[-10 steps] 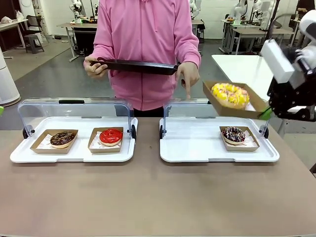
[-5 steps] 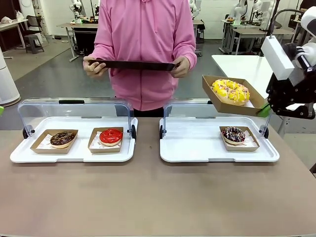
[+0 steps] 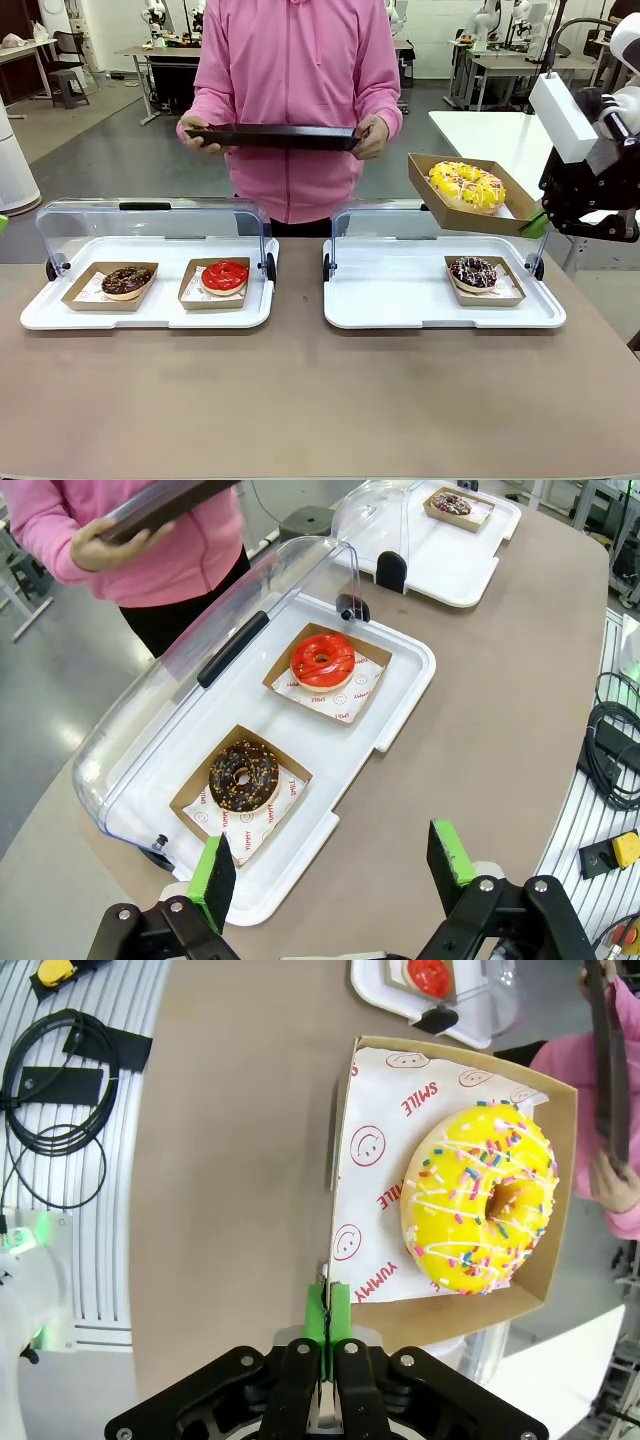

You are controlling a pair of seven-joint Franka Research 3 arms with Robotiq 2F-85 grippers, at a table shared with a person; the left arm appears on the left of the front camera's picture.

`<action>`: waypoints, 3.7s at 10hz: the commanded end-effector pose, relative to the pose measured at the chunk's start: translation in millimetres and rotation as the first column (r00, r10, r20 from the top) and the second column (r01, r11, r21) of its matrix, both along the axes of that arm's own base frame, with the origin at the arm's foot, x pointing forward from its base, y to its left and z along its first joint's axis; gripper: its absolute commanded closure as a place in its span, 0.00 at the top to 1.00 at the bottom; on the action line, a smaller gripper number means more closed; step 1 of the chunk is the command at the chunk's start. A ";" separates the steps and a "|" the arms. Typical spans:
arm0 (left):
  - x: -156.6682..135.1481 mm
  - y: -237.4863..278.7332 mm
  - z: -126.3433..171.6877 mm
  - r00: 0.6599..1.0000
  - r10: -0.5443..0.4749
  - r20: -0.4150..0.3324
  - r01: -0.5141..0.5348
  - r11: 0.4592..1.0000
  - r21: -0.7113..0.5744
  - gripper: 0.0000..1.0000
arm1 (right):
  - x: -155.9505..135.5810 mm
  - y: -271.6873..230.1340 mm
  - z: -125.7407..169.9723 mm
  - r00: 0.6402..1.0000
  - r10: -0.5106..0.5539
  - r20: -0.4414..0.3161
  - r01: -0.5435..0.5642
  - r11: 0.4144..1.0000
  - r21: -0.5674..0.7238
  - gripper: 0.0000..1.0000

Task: Provide the desired donut to the person.
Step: Place the picked Paper togo box onto the Handle tray extended by the person.

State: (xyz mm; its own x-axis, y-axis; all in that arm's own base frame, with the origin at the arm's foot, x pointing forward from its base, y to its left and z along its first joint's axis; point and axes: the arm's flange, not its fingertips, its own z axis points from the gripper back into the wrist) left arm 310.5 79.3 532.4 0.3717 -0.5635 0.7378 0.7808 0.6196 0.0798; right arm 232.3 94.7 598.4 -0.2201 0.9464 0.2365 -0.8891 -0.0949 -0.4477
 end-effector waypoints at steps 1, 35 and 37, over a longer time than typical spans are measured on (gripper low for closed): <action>-0.1 1.6 -0.9 1.000 -0.012 0.005 0.012 1.000 -0.005 1.00 | -1.2 -2.3 -0.5 1.000 -0.012 -0.006 0.012 1.000 -0.007 0.00; -0.1 1.6 -0.9 1.000 -0.012 0.005 0.012 1.000 -0.005 1.00 | 296.1 203.6 -64.7 0.982 -0.162 -0.093 0.138 0.964 -0.229 0.02; -0.1 1.6 -0.9 1.000 -0.012 0.005 0.012 1.000 -0.005 1.00 | 297.3 200.8 -67.0 0.986 -0.148 -0.078 0.129 0.968 -0.213 0.61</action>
